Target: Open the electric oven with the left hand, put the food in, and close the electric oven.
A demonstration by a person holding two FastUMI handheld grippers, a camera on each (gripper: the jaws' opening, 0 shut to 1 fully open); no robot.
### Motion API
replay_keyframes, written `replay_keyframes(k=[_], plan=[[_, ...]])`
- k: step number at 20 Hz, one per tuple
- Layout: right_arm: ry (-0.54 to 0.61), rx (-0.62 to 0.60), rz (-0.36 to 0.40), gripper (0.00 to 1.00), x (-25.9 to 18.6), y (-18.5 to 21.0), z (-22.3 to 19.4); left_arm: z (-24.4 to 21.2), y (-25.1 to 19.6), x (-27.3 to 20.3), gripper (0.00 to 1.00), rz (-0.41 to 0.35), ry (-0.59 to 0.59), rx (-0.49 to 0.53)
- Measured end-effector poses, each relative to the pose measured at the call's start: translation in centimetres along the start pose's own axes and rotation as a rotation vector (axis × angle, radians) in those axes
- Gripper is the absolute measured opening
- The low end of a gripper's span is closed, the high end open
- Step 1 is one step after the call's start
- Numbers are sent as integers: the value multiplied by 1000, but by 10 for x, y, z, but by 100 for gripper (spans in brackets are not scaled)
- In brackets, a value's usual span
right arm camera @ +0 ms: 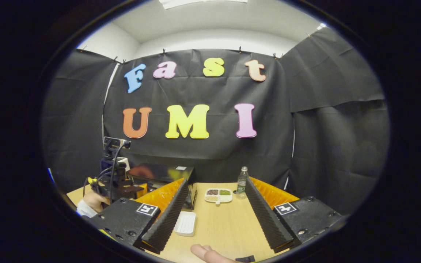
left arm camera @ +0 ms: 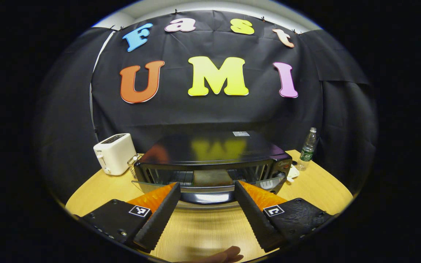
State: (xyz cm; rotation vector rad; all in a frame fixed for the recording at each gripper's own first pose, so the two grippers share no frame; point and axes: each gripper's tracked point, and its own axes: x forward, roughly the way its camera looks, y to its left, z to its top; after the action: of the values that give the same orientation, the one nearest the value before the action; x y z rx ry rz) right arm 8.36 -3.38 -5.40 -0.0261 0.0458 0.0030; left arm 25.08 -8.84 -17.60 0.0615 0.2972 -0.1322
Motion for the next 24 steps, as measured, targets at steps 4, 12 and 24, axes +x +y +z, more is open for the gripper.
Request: replay_keyframes(k=[4, 12, 24], plan=[[-13, -23, -3, 100, -20, 1, 7, 11, 1, -22, 96, 4, -15, 2], [-21, 4, -21, 100, -50, -6, 9, 45, -10, -118, 96, -9, -123, -9], [-54, 55, -53, 90, -68, -11, 23, 97, 3, -274, 95, 32, -304, -39]])
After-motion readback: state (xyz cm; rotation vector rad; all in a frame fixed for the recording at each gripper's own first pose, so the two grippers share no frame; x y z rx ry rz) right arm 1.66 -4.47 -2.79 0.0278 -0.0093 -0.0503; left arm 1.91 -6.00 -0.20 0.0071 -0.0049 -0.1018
